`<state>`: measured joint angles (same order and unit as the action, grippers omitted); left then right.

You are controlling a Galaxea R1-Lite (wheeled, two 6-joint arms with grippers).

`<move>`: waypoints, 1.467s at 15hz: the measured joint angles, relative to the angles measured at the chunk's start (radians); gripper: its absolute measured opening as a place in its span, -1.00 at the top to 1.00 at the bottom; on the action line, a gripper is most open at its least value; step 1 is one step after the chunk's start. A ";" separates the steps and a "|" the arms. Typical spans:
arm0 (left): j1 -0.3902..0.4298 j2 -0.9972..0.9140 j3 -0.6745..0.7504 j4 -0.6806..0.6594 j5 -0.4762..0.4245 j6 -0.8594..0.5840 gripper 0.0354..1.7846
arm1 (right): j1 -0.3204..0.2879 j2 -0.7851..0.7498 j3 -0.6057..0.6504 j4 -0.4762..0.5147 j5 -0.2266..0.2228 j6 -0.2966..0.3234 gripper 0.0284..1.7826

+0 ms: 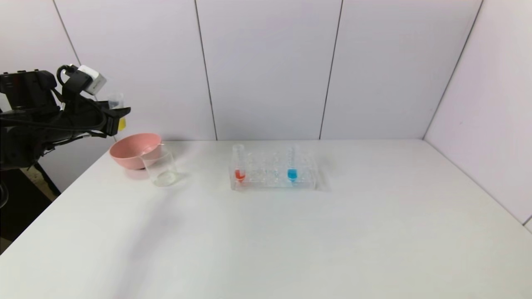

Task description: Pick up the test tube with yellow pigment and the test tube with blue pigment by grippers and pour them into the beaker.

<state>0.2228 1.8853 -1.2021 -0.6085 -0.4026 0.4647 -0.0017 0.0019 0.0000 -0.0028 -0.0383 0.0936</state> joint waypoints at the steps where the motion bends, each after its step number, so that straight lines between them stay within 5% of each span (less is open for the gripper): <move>1: 0.007 0.005 -0.005 0.000 -0.016 0.020 0.51 | 0.000 0.000 0.000 0.000 0.000 0.000 -0.92; 7: 0.025 0.022 -0.042 0.080 -0.073 0.169 0.51 | 0.000 0.000 0.000 0.000 0.000 0.000 -0.92; 22: 0.028 0.043 -0.351 0.704 -0.095 0.698 0.51 | 0.000 0.000 0.000 0.000 0.000 0.000 -0.92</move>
<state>0.2504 1.9287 -1.5530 0.0955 -0.4972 1.1628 -0.0017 0.0019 0.0000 -0.0032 -0.0383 0.0936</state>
